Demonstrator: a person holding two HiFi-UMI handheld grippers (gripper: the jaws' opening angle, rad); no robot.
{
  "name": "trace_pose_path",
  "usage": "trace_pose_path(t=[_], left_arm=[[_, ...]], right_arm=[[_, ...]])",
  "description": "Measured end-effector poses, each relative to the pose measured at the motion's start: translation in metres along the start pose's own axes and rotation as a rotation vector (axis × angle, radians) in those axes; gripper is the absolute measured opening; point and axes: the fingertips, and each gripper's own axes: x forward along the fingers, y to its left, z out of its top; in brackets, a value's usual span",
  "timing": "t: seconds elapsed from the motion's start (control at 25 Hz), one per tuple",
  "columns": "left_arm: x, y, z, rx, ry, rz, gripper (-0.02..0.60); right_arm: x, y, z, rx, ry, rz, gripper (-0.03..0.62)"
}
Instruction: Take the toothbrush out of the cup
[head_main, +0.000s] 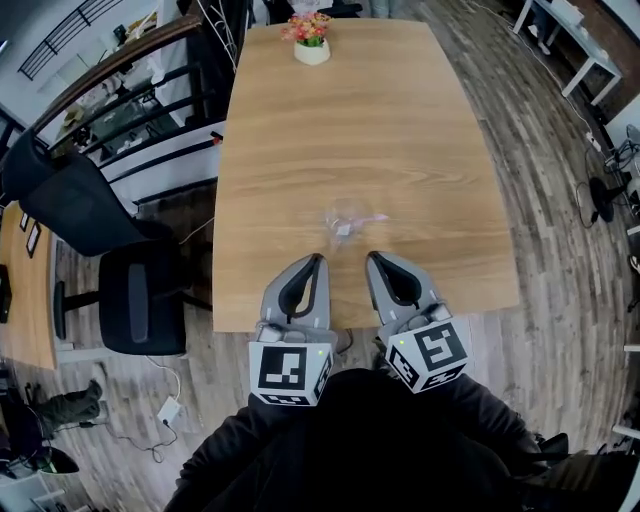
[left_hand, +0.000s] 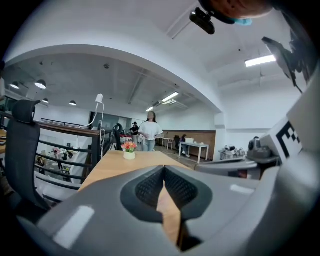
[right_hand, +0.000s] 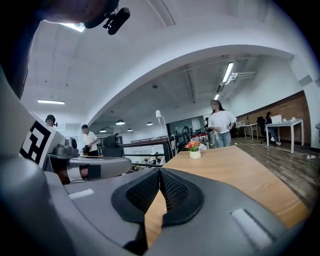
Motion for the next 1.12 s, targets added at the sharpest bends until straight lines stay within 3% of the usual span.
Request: trace_pose_path(t=[0.28, 0.52, 0.76, 1.12], left_arm=[[0.023, 0.016, 0.014, -0.002, -0.02, -0.134, 0.008], [0.042, -0.009, 0.013, 0.009, -0.008, -0.219, 0.008], [0.063, -0.027, 0.015, 0.034, 0.009, -0.216, 0.008], [0.084, -0.026, 0.009, 0.039, 0.059, -0.135, 0.008]], right_arm=[[0.013, 0.002, 0.019, -0.014, -0.021, -0.129, 0.003], [0.003, -0.015, 0.017, -0.007, -0.012, -0.187, 0.006], [0.004, -0.047, 0.021, 0.017, -0.035, -0.175, 0.017], [0.024, -0.069, 0.018, 0.041, -0.015, -0.099, 0.051]])
